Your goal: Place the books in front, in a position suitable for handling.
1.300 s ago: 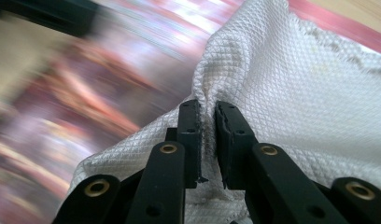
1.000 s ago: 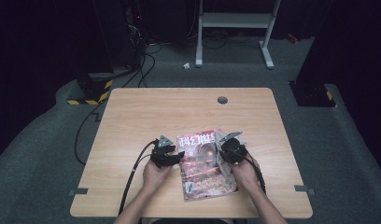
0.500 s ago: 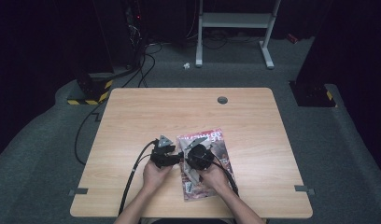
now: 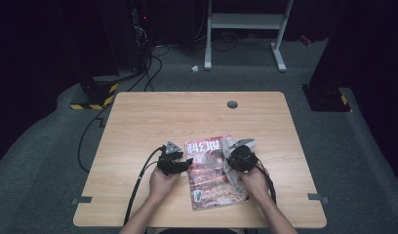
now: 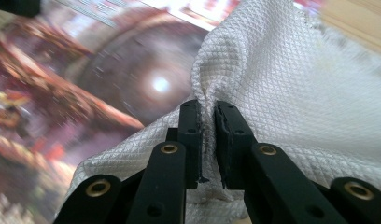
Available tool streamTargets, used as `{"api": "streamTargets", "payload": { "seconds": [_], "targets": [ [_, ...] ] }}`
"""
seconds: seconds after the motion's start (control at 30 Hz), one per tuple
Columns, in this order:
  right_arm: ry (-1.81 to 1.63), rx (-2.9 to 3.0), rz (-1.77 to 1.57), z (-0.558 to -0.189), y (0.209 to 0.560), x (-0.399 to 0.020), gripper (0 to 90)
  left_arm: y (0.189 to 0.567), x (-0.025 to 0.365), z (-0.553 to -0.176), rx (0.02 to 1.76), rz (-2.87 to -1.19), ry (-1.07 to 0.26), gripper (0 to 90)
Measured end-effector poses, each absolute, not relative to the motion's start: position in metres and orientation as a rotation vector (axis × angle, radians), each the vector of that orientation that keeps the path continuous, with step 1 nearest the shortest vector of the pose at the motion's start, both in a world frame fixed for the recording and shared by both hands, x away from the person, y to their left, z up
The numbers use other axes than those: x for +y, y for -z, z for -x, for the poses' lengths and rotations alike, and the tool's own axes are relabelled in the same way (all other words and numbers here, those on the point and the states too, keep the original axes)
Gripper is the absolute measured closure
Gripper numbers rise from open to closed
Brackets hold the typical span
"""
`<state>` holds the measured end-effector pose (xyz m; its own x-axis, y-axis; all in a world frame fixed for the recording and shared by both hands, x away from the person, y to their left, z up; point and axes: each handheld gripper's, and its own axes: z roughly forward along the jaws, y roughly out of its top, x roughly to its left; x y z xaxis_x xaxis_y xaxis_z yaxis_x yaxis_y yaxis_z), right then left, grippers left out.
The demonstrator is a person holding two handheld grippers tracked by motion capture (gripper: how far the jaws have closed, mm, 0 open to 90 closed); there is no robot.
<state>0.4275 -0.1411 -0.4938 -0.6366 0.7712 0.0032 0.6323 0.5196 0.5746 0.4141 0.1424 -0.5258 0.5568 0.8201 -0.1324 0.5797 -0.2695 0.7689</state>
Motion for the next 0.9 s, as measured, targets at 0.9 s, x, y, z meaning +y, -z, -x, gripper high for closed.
{"api": "streamTargets", "payload": {
  "seconds": [0.9],
  "targets": [
    [-0.830,2.626,-0.952,-0.418,0.496,-0.057,76.7,0.526,0.142,-0.414,1.130,-1.975,-0.372,45.4]
  ]
}}
